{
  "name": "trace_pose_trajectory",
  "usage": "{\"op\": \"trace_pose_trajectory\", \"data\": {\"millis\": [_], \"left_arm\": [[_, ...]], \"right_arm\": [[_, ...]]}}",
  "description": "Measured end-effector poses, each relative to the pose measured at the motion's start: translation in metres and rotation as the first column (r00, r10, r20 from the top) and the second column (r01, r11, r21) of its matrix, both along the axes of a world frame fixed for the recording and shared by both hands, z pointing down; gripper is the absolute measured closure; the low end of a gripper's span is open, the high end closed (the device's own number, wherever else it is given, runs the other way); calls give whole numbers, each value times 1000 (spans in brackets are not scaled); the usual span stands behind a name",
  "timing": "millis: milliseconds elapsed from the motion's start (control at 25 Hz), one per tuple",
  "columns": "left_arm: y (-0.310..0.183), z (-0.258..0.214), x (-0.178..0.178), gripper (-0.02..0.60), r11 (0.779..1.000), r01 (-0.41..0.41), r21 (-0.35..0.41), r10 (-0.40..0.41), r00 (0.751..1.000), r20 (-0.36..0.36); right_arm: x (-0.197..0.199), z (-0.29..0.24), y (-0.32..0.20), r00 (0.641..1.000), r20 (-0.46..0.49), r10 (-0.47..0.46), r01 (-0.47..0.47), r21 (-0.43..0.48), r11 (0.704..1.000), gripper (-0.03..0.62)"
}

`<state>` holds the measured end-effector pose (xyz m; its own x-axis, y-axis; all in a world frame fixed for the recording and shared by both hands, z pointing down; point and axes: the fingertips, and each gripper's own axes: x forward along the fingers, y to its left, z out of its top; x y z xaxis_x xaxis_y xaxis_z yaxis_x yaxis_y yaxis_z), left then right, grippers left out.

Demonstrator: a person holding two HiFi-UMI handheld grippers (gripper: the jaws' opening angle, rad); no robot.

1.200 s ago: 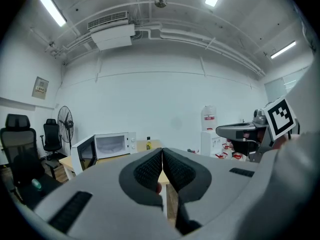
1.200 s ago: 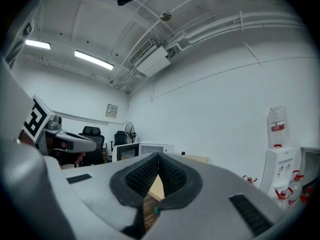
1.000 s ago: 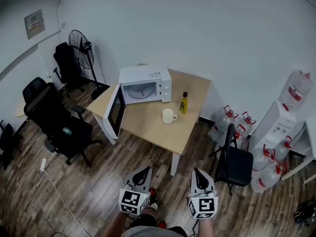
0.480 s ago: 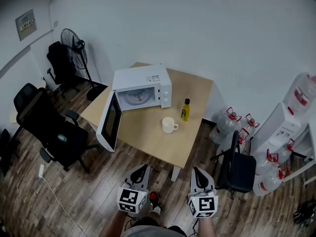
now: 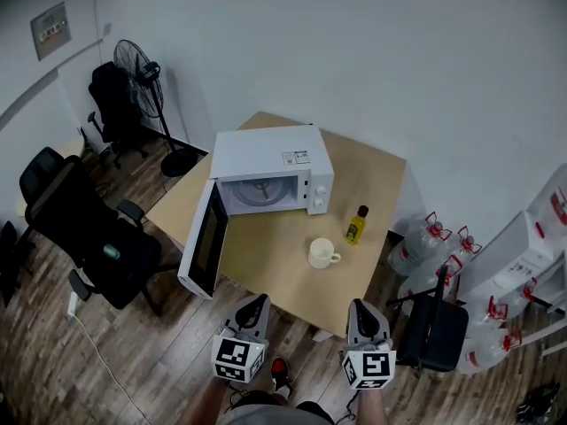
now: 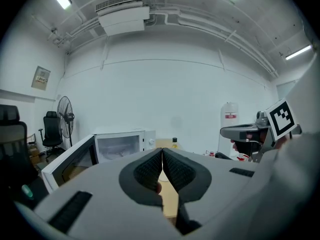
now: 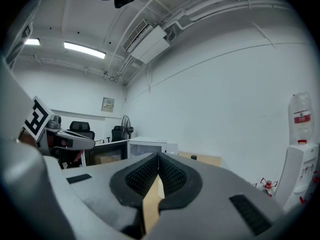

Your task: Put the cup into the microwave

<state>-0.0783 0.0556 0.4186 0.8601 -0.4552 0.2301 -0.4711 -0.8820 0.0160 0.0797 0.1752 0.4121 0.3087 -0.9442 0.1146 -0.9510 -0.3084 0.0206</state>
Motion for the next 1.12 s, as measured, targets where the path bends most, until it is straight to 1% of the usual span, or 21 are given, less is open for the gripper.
{"op": "trace_pose_trajectory", "data": {"millis": [320, 720, 920, 1120], "left_arm": [[-65, 17, 7, 558, 999, 34, -17, -34, 999, 9], [-106, 38, 28, 558, 996, 62, -59, -60, 998, 34], [-127, 54, 53, 558, 994, 80, -76, -75, 995, 60], [-150, 72, 87, 558, 991, 89, -103, -80, 993, 89]], "right_arm": [[18, 12, -65, 1000, 0, -20, 20, -13, 1000, 577], [42, 40, -108, 999, 24, -46, 48, -73, 996, 576], [68, 58, -132, 997, 37, -65, 68, -96, 993, 576], [102, 83, -157, 995, 66, -78, 86, -132, 988, 576]]}}
